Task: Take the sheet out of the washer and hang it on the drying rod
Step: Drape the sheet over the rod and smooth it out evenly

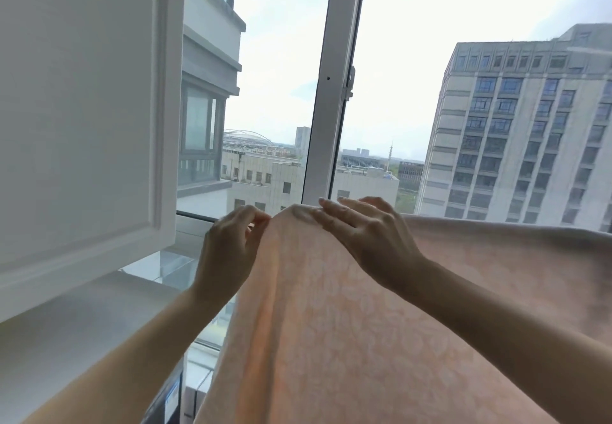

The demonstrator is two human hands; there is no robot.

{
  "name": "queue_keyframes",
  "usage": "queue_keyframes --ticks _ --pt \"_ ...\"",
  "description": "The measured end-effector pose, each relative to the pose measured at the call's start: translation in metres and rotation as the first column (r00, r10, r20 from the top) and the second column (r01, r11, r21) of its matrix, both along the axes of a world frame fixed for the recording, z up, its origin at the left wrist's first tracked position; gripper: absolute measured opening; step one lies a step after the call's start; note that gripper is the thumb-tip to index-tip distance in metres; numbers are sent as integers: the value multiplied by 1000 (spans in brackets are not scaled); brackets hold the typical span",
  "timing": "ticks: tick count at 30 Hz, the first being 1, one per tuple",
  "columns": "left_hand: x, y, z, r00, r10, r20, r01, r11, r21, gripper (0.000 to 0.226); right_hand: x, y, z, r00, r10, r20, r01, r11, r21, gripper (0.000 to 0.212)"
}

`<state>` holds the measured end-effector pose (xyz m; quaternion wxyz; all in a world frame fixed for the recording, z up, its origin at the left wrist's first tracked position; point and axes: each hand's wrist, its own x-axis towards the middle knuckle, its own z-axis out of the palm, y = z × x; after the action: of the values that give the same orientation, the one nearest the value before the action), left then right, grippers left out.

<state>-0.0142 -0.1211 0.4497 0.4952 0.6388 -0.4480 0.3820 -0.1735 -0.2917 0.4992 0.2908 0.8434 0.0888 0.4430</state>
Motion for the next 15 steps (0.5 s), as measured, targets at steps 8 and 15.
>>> queue_keyframes --ticks 8,15 --pt "2 5 -13 935 -172 -311 235 956 178 19 9 21 13 999 -24 -46 34 975 221 28" --pt "-2 0 -35 889 -220 -401 364 871 330 7 16 30 19 996 -74 -51 89 888 451 22"
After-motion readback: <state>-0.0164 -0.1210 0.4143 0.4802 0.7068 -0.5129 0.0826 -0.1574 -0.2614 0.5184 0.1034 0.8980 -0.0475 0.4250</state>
